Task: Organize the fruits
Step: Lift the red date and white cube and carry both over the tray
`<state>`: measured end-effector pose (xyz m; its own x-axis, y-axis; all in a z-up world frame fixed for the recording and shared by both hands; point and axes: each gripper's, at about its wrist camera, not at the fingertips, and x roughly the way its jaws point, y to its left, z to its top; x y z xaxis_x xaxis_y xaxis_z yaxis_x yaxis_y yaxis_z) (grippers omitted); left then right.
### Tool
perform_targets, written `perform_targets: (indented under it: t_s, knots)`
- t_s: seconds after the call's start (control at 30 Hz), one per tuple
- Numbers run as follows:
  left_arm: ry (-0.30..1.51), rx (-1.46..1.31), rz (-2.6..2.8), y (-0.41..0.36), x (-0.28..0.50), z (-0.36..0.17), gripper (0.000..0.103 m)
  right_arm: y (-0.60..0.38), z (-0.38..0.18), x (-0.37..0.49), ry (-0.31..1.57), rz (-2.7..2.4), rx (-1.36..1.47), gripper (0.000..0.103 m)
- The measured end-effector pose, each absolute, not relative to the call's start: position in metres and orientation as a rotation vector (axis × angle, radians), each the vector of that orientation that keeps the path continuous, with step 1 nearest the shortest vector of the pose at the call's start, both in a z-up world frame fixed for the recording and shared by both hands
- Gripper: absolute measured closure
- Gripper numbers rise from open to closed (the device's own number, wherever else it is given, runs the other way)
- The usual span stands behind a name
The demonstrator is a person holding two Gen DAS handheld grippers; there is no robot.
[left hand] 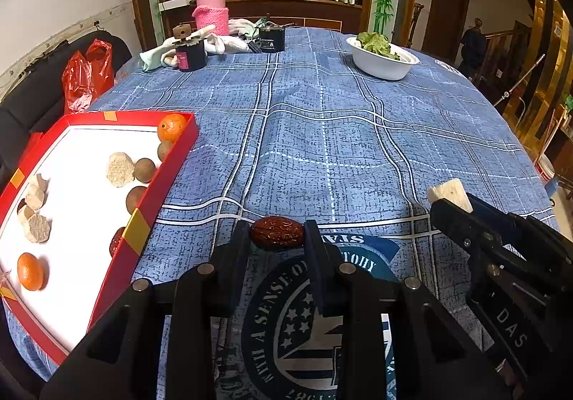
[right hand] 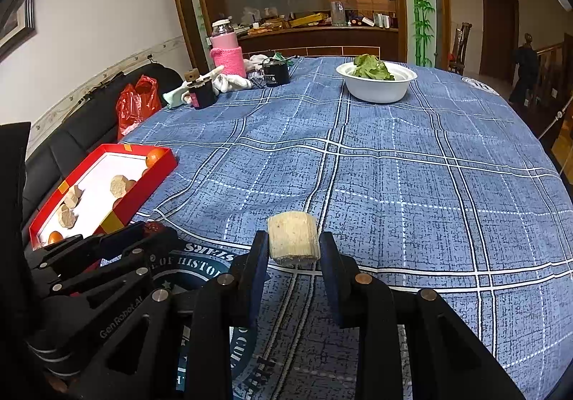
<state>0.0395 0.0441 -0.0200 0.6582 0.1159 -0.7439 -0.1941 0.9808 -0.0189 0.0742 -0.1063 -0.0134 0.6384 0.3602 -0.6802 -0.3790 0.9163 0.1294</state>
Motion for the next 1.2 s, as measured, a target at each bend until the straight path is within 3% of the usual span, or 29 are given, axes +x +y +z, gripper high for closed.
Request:
perform_targets:
  t_s: [1.2]
  knots:
    - [0.797, -0.125, 0.248, 0.071, 0.021, -0.006, 0.075, -0.076, -0.006, 0.063, 0.762, 0.488, -0.058, 0.074]
